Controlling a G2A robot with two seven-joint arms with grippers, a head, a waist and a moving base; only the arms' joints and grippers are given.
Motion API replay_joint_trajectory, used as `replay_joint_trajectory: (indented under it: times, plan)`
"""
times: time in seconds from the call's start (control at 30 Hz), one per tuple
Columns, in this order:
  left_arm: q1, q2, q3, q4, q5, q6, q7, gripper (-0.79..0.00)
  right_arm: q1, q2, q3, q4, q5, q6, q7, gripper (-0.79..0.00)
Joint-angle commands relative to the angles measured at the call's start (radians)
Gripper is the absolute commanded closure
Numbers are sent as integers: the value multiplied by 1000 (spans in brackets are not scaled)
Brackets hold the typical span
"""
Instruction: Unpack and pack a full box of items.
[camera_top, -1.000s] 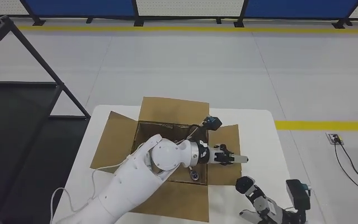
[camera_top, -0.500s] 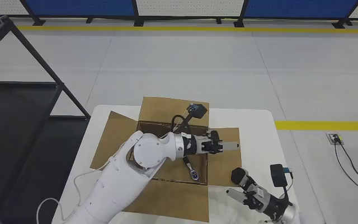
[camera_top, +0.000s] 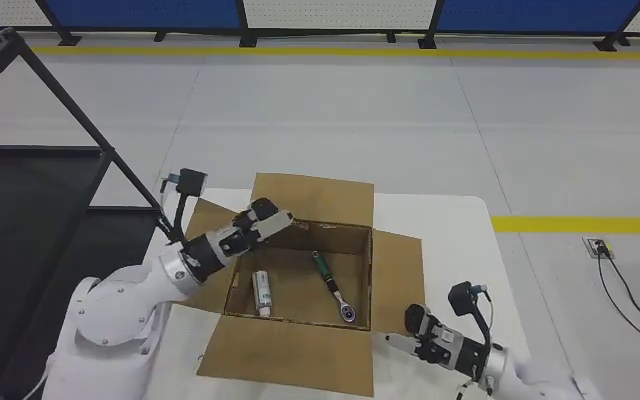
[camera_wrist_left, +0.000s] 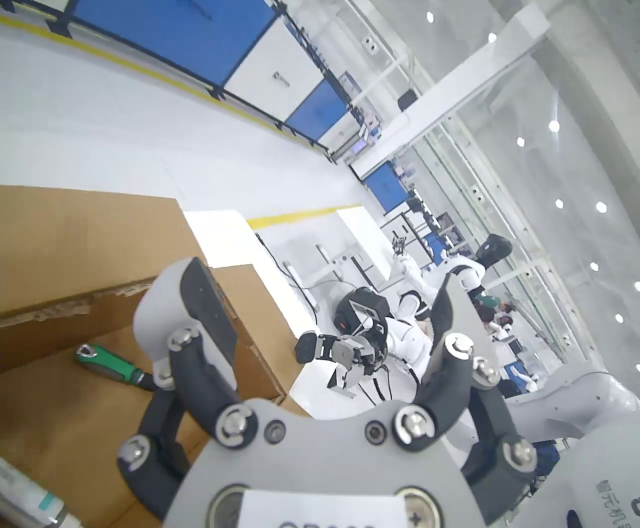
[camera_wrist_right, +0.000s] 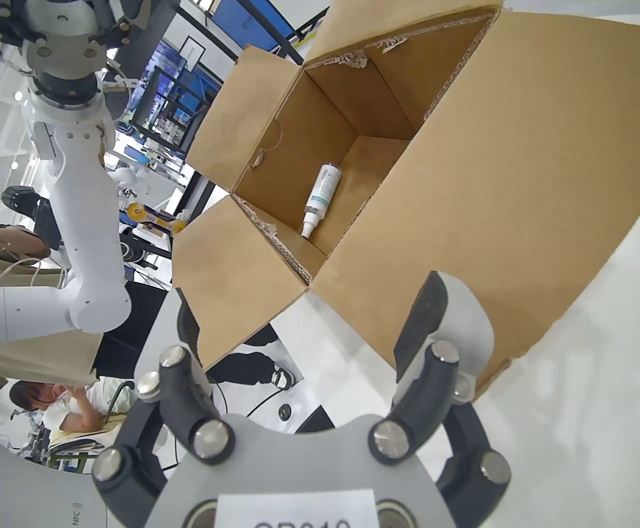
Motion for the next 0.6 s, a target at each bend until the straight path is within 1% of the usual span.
replay_joint_trajectory:
  times: [0.0,0.1,0.2,0.43,0.57]
  plan:
    - [56,7,-65,-23,-18,-8,3,-785,14,1,-13,8,0,12,-2,-785]
    - [116,13,-126,-37,-62,-28,4,-785,35,3,-32,27,2,38,3,-785]
    - [161,19,-164,-44,-85,-50,-2,-785,59,5,-49,45,5,59,6,-785]
    - [231,27,-230,-58,-143,-98,17,-785,109,8,-85,87,25,87,11,-785]
    - [254,33,-265,-56,-166,-115,6,-785,138,9,-107,120,37,101,13,-785]
